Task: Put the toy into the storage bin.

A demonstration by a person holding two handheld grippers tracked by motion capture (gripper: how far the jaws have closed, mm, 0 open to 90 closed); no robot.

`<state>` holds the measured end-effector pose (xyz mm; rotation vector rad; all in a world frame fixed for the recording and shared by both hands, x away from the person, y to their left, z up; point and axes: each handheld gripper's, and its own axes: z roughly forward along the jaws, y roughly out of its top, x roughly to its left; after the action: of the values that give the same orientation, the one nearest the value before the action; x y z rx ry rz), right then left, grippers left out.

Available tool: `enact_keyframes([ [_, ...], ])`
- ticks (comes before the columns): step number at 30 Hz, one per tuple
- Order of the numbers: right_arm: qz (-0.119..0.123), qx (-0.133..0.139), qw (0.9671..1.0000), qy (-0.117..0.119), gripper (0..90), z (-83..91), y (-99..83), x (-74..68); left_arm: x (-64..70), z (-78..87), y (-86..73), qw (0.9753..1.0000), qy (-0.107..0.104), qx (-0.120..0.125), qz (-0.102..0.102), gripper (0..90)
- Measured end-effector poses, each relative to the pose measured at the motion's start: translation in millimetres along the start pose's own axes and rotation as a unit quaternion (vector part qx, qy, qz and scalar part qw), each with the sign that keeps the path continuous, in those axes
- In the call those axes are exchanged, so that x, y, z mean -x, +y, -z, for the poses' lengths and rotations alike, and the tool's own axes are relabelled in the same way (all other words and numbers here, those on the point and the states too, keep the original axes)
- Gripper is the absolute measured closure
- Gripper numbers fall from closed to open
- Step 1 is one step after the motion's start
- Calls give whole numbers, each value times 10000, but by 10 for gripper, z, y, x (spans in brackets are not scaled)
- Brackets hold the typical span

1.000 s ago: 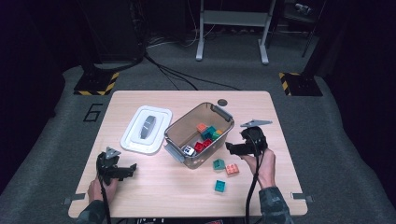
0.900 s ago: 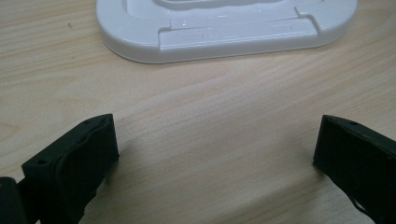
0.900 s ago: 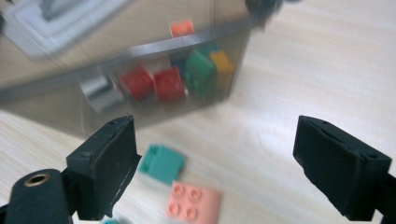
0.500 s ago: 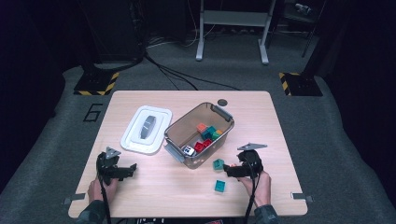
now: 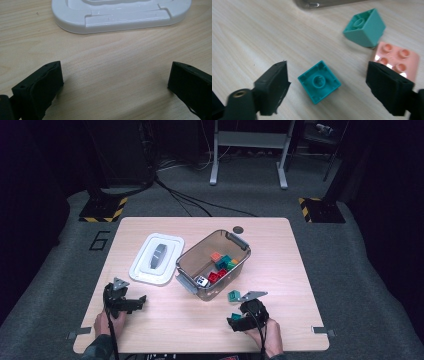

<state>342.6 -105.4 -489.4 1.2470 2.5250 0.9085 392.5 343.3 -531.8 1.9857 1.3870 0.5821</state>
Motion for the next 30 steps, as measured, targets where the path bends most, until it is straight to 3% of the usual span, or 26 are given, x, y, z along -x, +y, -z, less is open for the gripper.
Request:
enact_keyframes([
  [8,150,-140,9997,-90,470,-66,-37,-53,0,0,0,10000,1,1,2,0],
  [14,179,-173,9996,-106,482,-71,-36,-19,1,-1,0,10000,3,1,2,0],
  [17,109,-234,9996,-83,448,-85,-29,-5,1,0,0,10000,2,0,0,0],
  [22,-14,-254,9994,-241,480,-96,-44,13,1,-1,0,10000,4,2,4,0],
  [30,-157,-250,9993,-232,461,-76,-61,35,1,-2,1,10000,5,4,5,0],
])
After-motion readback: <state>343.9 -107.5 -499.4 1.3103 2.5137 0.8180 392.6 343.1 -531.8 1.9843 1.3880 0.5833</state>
